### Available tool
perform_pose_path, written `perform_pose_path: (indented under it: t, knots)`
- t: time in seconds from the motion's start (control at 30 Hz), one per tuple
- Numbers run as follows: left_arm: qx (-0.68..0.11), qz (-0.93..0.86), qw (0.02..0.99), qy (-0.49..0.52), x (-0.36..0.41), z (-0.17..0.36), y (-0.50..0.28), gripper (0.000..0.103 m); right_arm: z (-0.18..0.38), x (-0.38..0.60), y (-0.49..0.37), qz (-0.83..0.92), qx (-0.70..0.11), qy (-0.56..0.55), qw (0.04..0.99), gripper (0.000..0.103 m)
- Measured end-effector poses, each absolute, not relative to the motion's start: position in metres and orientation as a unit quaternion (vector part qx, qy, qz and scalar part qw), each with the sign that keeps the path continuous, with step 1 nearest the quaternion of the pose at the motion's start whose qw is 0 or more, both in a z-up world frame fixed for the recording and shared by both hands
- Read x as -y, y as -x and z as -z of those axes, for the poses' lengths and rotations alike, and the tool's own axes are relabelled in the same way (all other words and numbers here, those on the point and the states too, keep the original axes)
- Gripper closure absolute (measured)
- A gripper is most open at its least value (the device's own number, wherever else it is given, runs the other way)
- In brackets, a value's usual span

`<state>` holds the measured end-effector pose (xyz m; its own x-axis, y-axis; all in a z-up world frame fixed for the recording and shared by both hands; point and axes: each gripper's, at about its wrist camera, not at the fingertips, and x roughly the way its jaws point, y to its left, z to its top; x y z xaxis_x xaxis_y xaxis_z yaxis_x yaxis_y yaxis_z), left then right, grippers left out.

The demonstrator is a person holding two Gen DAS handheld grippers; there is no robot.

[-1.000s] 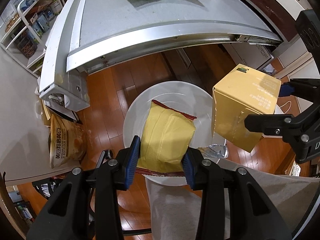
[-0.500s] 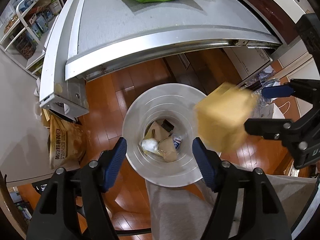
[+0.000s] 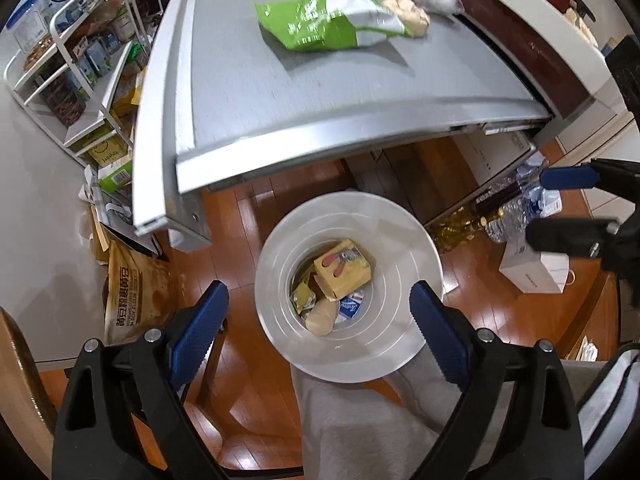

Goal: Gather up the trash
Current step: 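Move both tools back over the tray toward the green bag and bread bag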

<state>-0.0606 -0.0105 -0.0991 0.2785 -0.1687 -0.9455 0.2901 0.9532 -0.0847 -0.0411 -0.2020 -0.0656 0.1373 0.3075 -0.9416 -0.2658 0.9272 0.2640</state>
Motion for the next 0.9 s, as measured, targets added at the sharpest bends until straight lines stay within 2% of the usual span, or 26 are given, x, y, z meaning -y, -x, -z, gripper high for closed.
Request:
perform_pose_path:
  t: [0.23,0.37,0.53,0.73,0.9]
  knots:
    - [-0.545,0.145,0.825,-0.041,0.013,0.065,0.056,0.010,0.016,0.201,0.020,-0.172,-0.570,-0.002,0.803,0.005]
    - [-0.523,0.149,0.838,-0.040,0.016,0.048,0.048,0.009,0.006,0.204,-0.004,-0.152,-0.556,0.001,0.817,0.005]
    - [-0.516,0.142,0.839,-0.099,0.027,0.044,0.029,0.009,-0.002,0.198,-0.031,-0.181,-0.546,0.011,0.818,0.005]
    - [-0.527,0.158,0.834,-0.053,0.020,0.048,0.021,0.009,0.002,0.130,-0.056,-0.234,-0.513,0.202,0.801,0.005]
    - [-0.533,0.148,0.833,-0.024,0.012,0.052,0.026,0.009,0.027,0.077,-0.084,-0.286,-0.503,0.335,0.743,0.005]
